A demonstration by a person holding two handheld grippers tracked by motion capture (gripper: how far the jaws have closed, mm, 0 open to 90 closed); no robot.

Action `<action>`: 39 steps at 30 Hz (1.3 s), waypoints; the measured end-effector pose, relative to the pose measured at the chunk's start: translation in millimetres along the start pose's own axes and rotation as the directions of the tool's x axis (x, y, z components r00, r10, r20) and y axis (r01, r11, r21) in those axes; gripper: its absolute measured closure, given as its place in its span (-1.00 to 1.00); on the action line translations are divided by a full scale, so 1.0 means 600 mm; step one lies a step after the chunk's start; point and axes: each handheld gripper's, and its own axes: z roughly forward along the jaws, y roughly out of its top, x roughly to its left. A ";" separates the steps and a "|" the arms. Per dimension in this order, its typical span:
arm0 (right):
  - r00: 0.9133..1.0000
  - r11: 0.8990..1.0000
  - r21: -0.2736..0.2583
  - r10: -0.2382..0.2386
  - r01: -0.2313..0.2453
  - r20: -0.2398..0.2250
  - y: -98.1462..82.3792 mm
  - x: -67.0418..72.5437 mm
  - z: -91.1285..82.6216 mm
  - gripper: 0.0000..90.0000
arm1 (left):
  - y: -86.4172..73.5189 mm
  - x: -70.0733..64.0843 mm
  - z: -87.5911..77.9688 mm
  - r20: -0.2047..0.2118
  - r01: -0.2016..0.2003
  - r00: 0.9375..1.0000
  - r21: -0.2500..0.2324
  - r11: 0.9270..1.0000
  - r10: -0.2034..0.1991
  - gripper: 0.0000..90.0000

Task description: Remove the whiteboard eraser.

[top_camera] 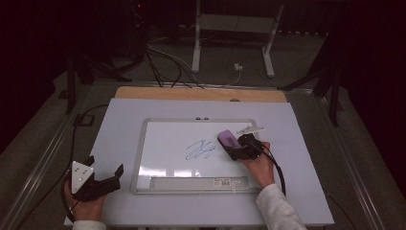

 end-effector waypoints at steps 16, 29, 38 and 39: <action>1.000 1.000 -0.005 0.020 -0.020 0.007 0.016 0.007 0.019 -0.17 | 0.000 -0.001 0.001 0.004 -0.003 1.000 0.001 1.000 0.003 -0.99; 0.999 0.999 0.015 0.028 -0.029 0.032 0.023 0.011 0.025 -0.08 | 0.000 -0.001 0.002 0.005 -0.002 1.000 0.002 1.000 0.002 -0.99; 0.999 0.999 0.019 0.032 -0.033 0.033 0.024 0.011 0.026 -0.08 | 0.000 -0.001 0.004 0.006 -0.005 1.000 0.005 1.000 0.005 -0.99; 0.999 0.999 0.019 0.032 -0.032 0.032 0.025 0.011 0.026 -0.09 | 0.000 -0.001 0.004 0.007 -0.004 1.000 0.005 1.000 0.004 -0.99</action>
